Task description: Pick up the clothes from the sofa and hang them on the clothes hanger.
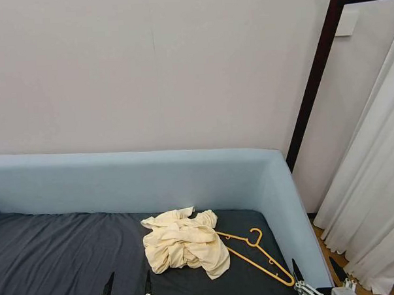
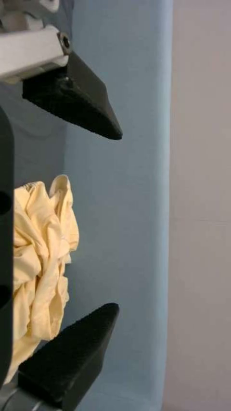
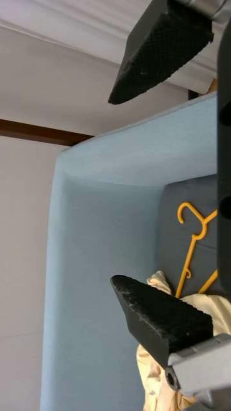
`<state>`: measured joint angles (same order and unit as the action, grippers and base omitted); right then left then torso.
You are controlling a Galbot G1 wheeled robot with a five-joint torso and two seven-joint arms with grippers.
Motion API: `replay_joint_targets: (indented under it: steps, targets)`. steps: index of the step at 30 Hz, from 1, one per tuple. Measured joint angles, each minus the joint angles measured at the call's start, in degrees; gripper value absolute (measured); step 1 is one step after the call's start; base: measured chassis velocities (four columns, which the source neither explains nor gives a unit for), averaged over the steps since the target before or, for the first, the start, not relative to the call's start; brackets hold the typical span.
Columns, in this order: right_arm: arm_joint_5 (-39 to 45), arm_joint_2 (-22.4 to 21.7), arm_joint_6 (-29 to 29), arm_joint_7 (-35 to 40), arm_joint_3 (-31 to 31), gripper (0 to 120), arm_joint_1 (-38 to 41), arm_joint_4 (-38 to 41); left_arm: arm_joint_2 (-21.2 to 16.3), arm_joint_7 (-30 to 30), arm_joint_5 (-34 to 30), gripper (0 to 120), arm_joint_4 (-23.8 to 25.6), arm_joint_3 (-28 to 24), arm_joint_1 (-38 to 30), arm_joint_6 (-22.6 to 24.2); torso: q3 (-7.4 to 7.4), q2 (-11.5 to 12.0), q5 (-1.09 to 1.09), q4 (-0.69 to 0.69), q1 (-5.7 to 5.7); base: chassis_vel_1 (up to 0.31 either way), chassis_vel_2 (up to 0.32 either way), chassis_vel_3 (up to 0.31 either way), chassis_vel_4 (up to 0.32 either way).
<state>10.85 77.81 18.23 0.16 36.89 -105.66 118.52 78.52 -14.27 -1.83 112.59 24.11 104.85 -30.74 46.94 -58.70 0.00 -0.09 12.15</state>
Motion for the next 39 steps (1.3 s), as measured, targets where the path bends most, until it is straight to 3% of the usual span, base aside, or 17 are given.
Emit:
replay_joint_targets:
  steps: [9, 19, 26, 28, 30, 32, 39]
  targets:
    - [2.9, -3.0, -2.9, 0.8, -1.0, 100, 0.8, 0.0, 0.1, 0.0, -0.4, 100, -1.4, 0.4, -0.4, -0.7, 0.0, 0.0, 0.0, 0.0, 0.0, 0.0, 0.0, 0.0, 0.0]
    - [13.8, -11.9, -10.8, 2.1, -3.7, 100, 4.6, -0.3, -0.6, 0.8, -1.1, 100, -2.5, 0.2, -0.6, -1.3, 0.0, 0.0, 0.0, 0.0, 0.0, 0.0, 0.0, 0.0, 0.0]
    - [24.4, -19.3, -20.7, 3.7, -9.2, 100, 15.8, -3.1, -1.1, 1.2, -1.2, 100, -4.0, -0.8, -1.0, -1.1, 0.0, 0.0, 0.02, 0.02, 0.0, 0.0, 0.0, 0.0, 0.0]
    - [28.2, -22.7, -24.5, 4.5, -14.8, 100, 21.9, -5.5, -0.7, 1.3, -1.1, 100, -4.0, -0.4, -0.6, -1.3, 0.0, 0.0, -0.01, 0.02, 0.0, 0.0, 0.0, 0.0, 0.0]
    - [28.8, -23.4, -25.4, 4.7, -16.6, 100, 23.5, -6.2, -0.6, 1.3, -1.1, 100, -4.0, -0.3, -0.5, -1.3, 0.01, 0.0, 0.0, 0.01, 0.0, 0.0, 0.0, 0.0, 0.0]
    - [30.4, -24.9, -27.6, 5.5, -24.3, 100, 30.5, -9.2, -0.3, 1.2, -0.9, 100, -4.1, 0.1, -0.1, -1.3, 0.01, 0.0, -0.02, -0.01, 0.0, 0.0, 0.0, 0.0, 0.0]
    - [33.7, -22.4, -31.7, 7.1, -40.2, 100, 47.6, -18.8, 0.5, 1.1, -0.3, 100, -4.3, 0.4, 0.4, -1.3, 0.01, 0.0, 0.0, 0.01, 0.01, 0.0, 0.0, 0.0, 0.0]
